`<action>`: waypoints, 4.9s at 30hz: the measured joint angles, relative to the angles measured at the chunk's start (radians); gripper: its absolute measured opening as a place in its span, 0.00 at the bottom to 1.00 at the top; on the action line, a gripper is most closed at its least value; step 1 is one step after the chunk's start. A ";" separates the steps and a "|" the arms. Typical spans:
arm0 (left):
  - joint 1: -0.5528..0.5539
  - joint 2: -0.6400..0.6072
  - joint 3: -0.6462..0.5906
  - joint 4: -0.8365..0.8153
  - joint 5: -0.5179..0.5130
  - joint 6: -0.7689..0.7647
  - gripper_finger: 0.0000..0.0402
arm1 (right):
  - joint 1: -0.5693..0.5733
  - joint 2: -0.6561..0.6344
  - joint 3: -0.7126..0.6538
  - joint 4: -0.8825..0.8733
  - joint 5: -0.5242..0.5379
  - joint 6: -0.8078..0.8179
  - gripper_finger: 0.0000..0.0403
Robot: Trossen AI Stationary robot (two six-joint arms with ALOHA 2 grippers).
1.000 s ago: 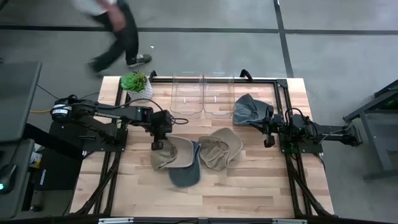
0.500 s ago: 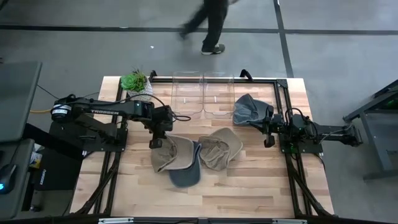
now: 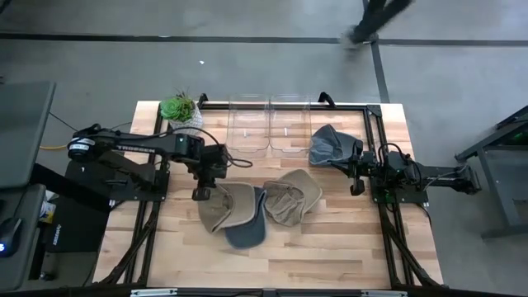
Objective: Pick & Place hat
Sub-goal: Put the left brown cap into the right transparent bin
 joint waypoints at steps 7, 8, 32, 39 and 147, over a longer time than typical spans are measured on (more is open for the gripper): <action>-0.083 0.000 0.051 -0.004 -0.037 -0.057 0.00 | 0.000 0.000 0.000 0.000 0.000 0.000 0.00; -0.092 0.000 0.063 -0.003 -0.057 -0.068 0.00 | 0.000 0.000 0.000 0.000 0.000 0.000 0.00; -0.106 0.000 0.310 0.018 -0.215 -0.319 0.00 | 0.000 0.000 0.000 0.000 0.000 0.000 0.00; -0.106 0.000 0.325 0.030 -0.261 -0.413 0.00 | 0.000 0.000 0.000 0.000 0.000 0.000 0.00; -0.106 0.001 0.326 0.407 -0.784 -0.380 0.00 | -0.210 1.213 0.901 -0.099 -0.214 0.062 0.74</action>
